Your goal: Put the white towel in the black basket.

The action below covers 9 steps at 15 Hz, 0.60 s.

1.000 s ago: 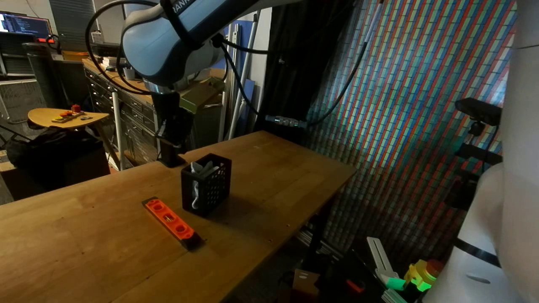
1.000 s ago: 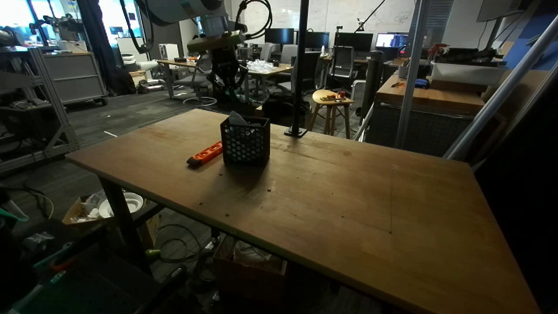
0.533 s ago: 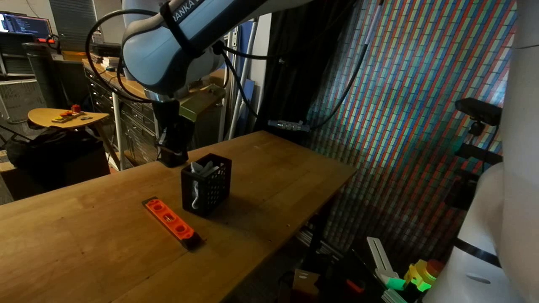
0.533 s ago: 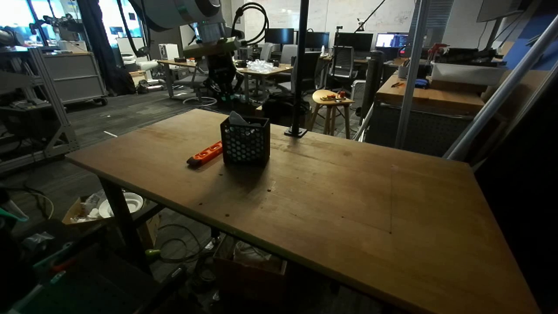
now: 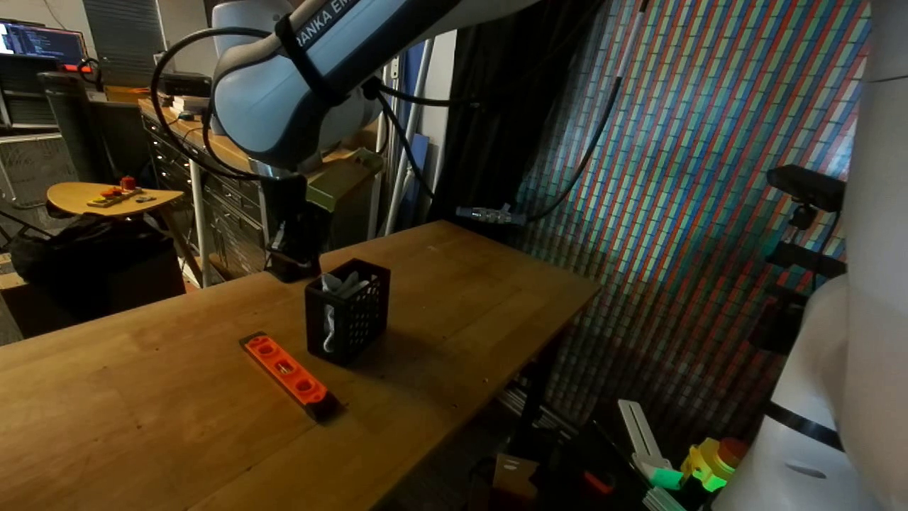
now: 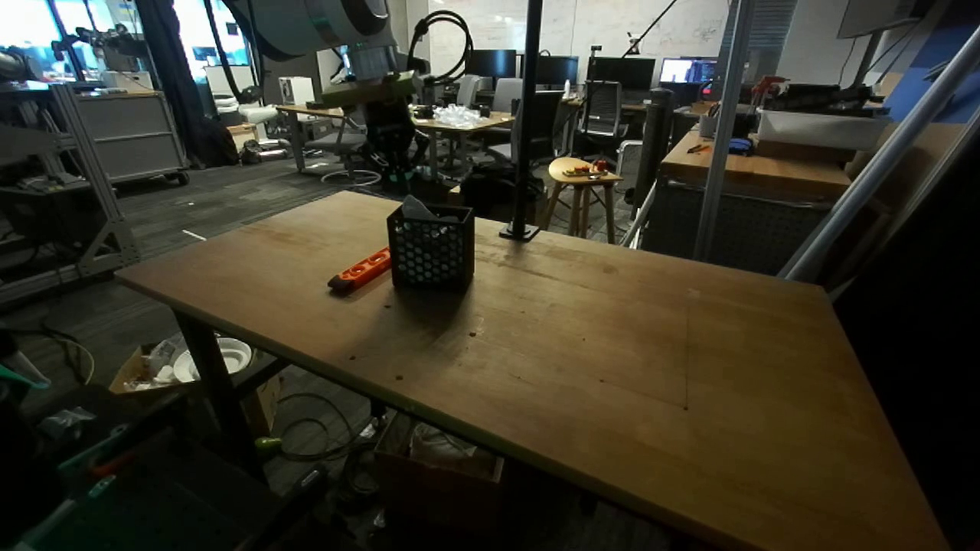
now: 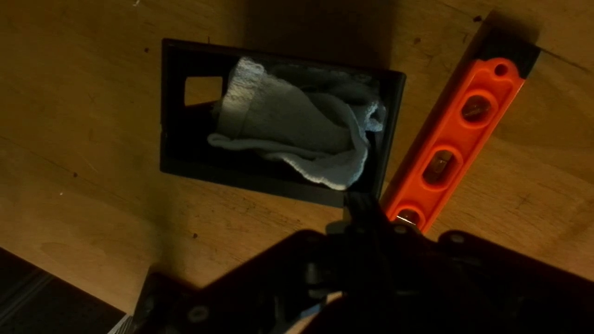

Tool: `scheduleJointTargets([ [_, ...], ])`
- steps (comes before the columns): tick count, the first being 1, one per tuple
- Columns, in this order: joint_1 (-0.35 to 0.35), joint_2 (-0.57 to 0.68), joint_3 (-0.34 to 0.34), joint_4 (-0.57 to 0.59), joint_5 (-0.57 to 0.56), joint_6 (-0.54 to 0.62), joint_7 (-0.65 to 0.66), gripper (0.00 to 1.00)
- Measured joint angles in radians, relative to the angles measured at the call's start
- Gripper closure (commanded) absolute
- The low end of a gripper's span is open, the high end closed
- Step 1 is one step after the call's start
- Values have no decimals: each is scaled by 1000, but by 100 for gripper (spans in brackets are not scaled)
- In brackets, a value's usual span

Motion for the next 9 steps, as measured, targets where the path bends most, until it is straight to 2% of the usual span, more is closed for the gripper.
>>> scheduleJointTargets([
  [9, -36, 5, -4, -43, 2, 47, -1, 98],
])
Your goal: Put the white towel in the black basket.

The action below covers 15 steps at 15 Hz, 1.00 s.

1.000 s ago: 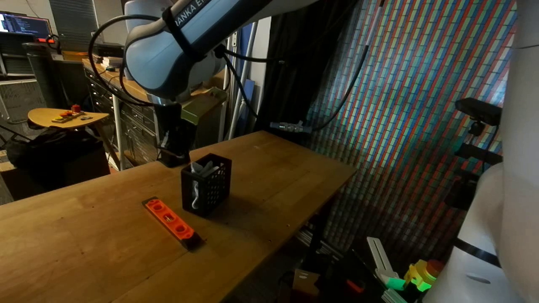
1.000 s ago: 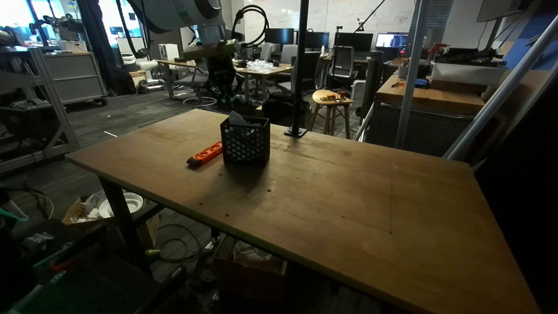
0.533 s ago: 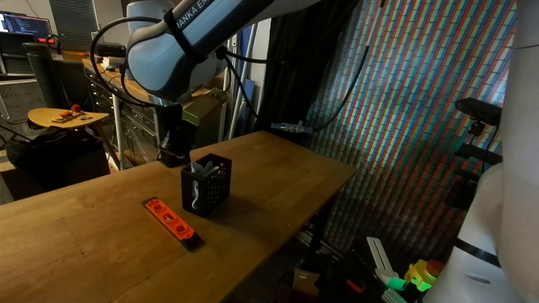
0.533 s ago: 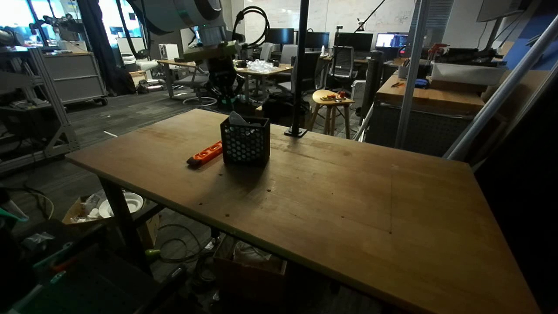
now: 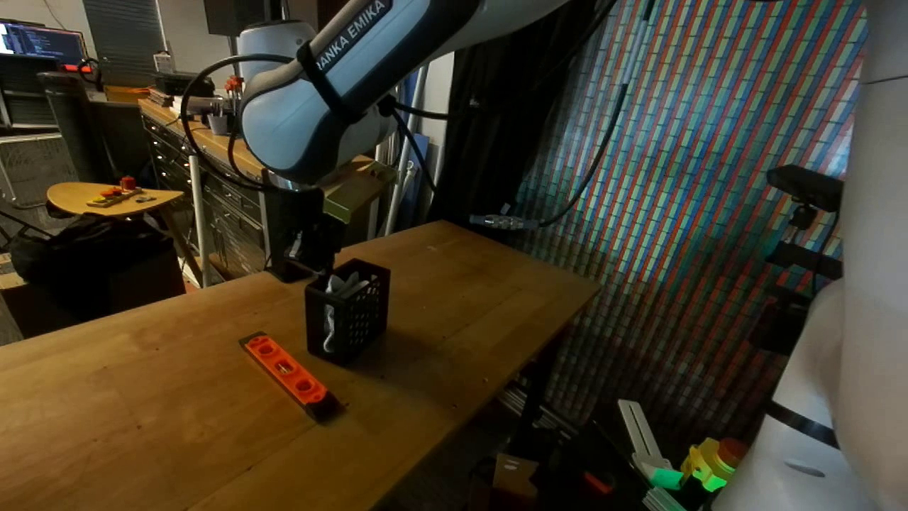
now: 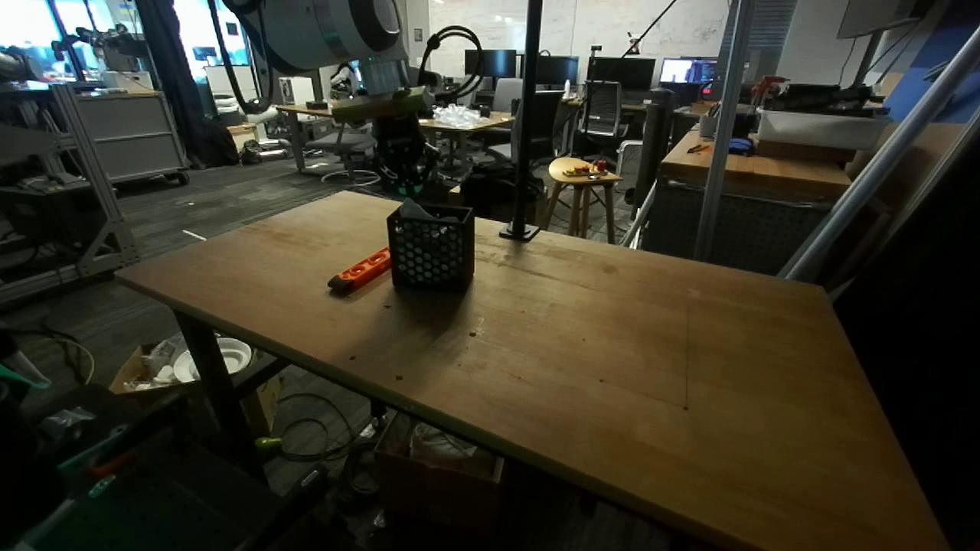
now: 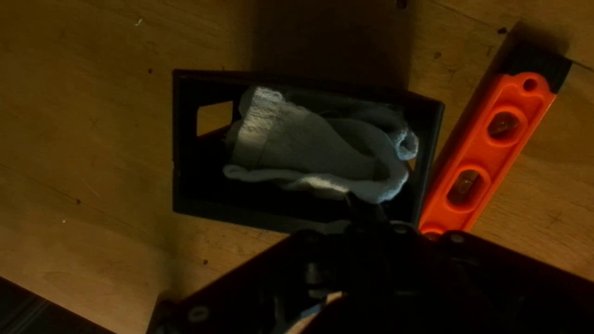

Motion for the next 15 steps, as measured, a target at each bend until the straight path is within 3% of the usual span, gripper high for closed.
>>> scheduleJointTargets([
  [15, -49, 38, -1, -57, 48, 70, -23, 98],
])
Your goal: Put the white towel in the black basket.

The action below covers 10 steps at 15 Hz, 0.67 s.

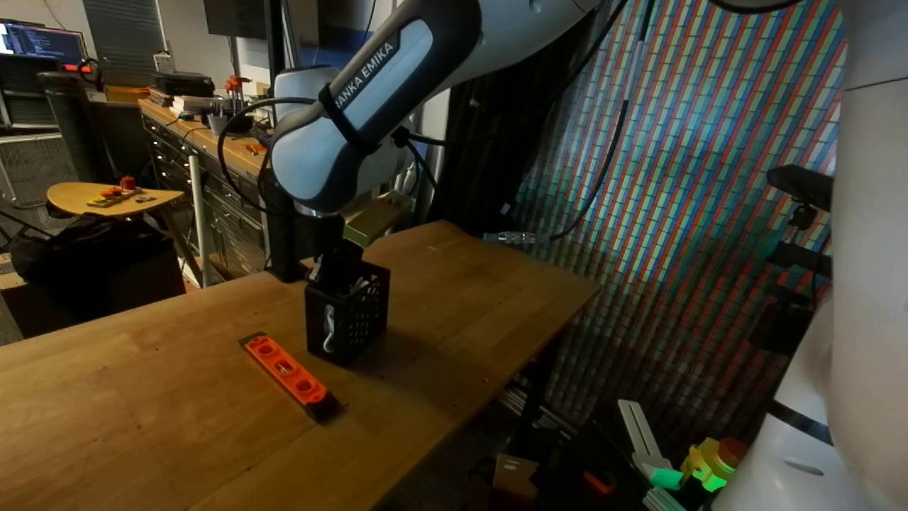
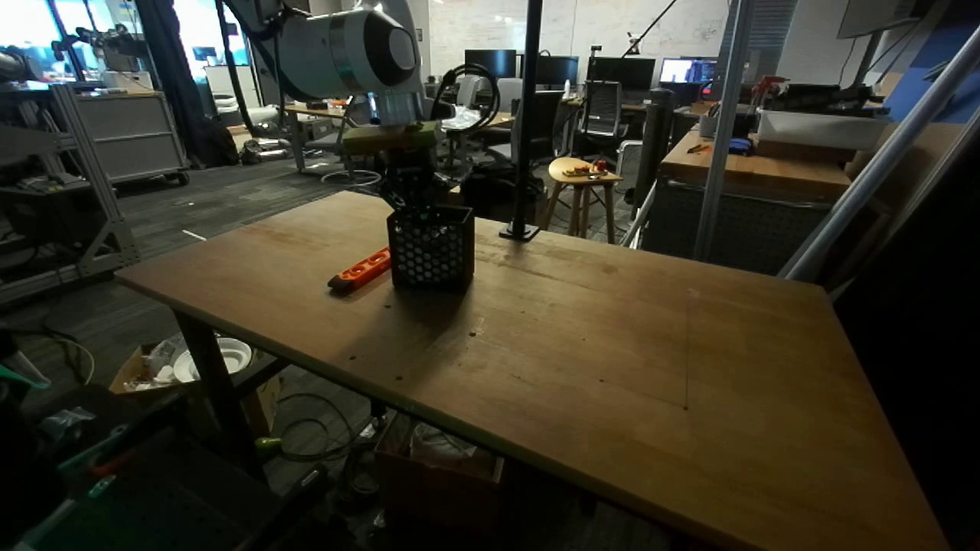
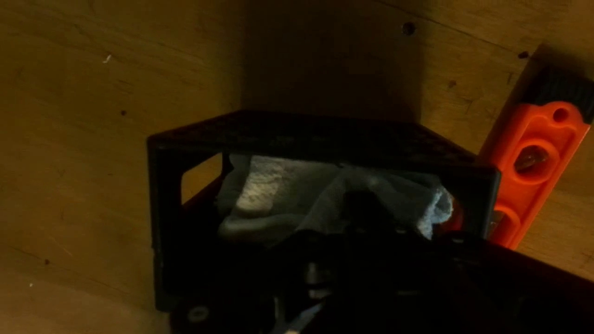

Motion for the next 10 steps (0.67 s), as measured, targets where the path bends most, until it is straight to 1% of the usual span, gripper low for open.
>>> scheduleJointTargets([
  [5, -34, 32, -1, 0, 46, 26, -55, 98],
  [10, -71, 76, 1, 7, 116, 49, -133, 98],
])
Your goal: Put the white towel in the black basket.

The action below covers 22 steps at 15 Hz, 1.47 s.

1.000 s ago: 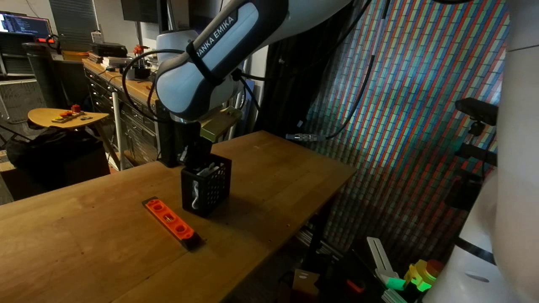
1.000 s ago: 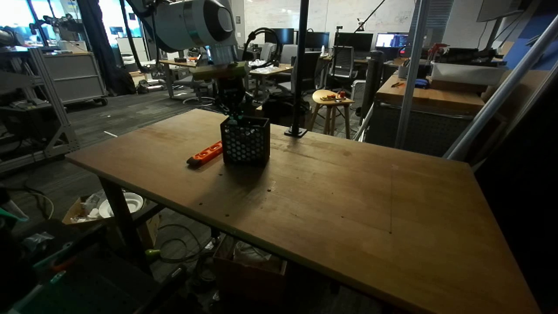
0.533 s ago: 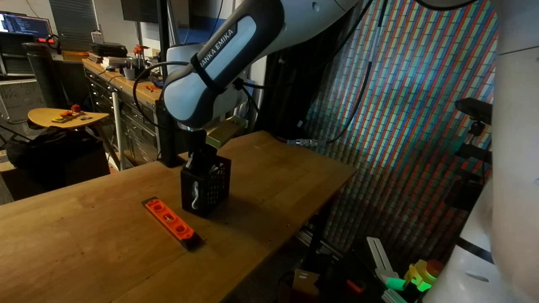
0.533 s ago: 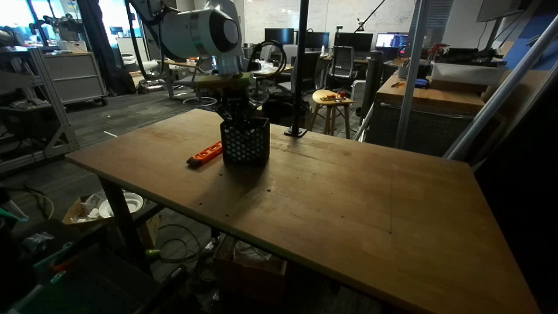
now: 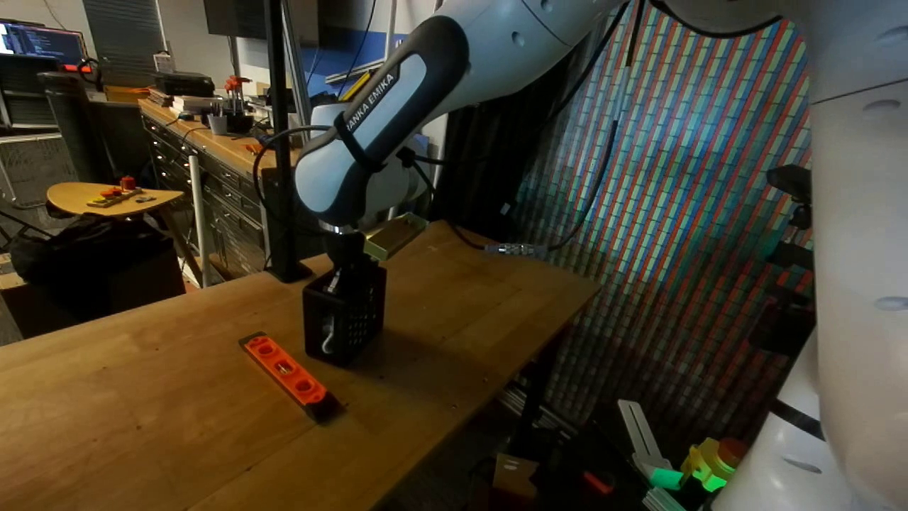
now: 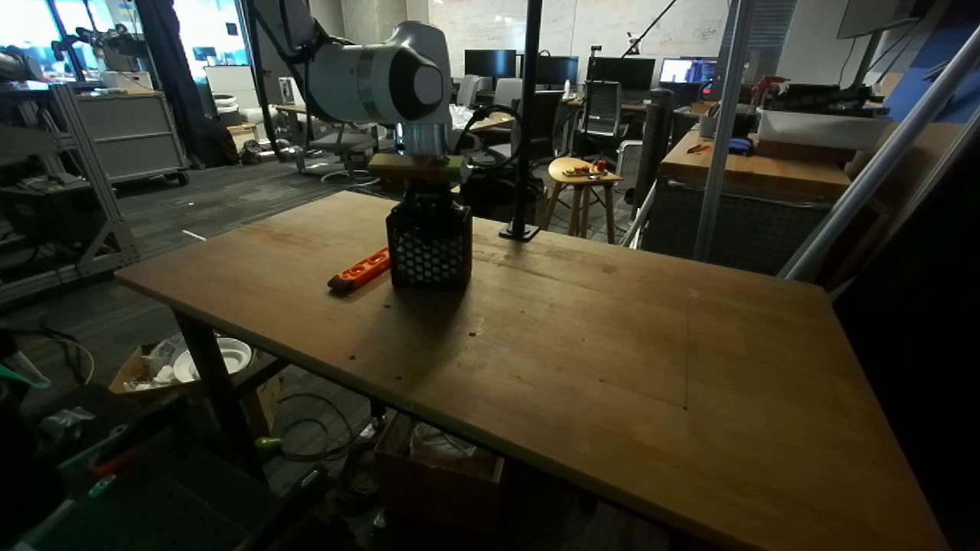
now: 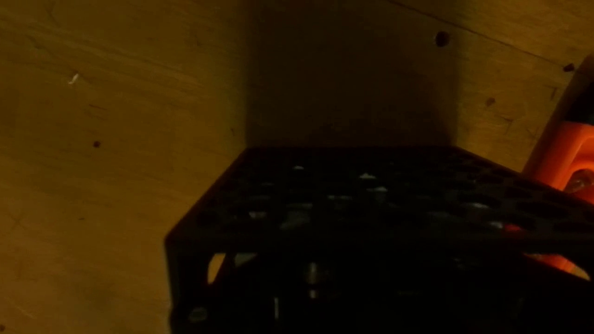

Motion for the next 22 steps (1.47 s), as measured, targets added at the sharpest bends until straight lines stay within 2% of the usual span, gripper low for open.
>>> scheduleJointTargets([
  [6, -10, 3, 6, 4, 54, 2, -41, 97],
  [12, -10, 1, 5, 4, 53, -1, -42, 97],
  [16, -7, -35, -7, 4, 15, -21, -32, 97],
  [22, -3, -161, -30, 3, -70, -81, -1, 96],
])
